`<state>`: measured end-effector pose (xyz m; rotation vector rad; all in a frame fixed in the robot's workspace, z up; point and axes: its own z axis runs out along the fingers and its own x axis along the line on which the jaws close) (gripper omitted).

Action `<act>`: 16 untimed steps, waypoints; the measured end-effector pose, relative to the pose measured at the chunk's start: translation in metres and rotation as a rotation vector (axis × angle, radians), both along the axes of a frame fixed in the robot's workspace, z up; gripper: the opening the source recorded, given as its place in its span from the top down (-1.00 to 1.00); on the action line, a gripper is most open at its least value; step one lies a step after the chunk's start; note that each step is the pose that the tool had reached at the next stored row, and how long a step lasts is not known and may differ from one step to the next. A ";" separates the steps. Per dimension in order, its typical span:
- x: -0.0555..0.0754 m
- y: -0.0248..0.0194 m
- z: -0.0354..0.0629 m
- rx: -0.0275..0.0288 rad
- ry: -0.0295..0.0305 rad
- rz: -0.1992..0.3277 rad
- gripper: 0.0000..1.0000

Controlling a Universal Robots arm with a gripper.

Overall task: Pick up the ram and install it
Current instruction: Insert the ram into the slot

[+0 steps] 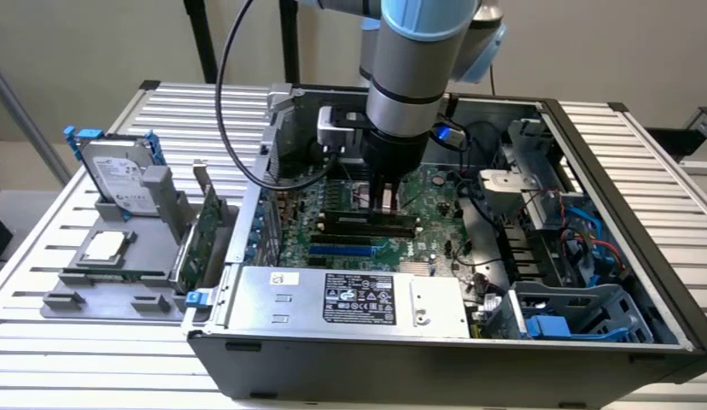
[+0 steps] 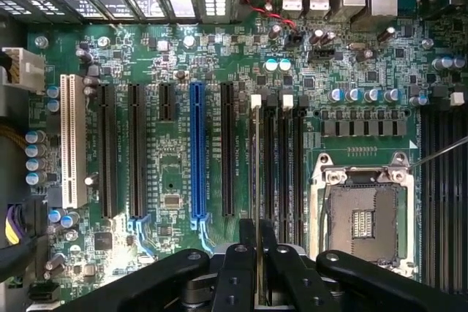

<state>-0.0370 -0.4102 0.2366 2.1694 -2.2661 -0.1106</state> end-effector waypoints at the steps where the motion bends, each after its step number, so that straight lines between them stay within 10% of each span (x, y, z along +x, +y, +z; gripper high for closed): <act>1: 0.000 0.0000 0.0000 -0.0001 -0.0001 0.000 1.00; 7: 0.000 0.0030 -0.0009 -0.0024 -0.0017 0.000 1.00; 16: 0.000 0.0071 -0.0037 -0.0261 -0.0070 0.001 1.00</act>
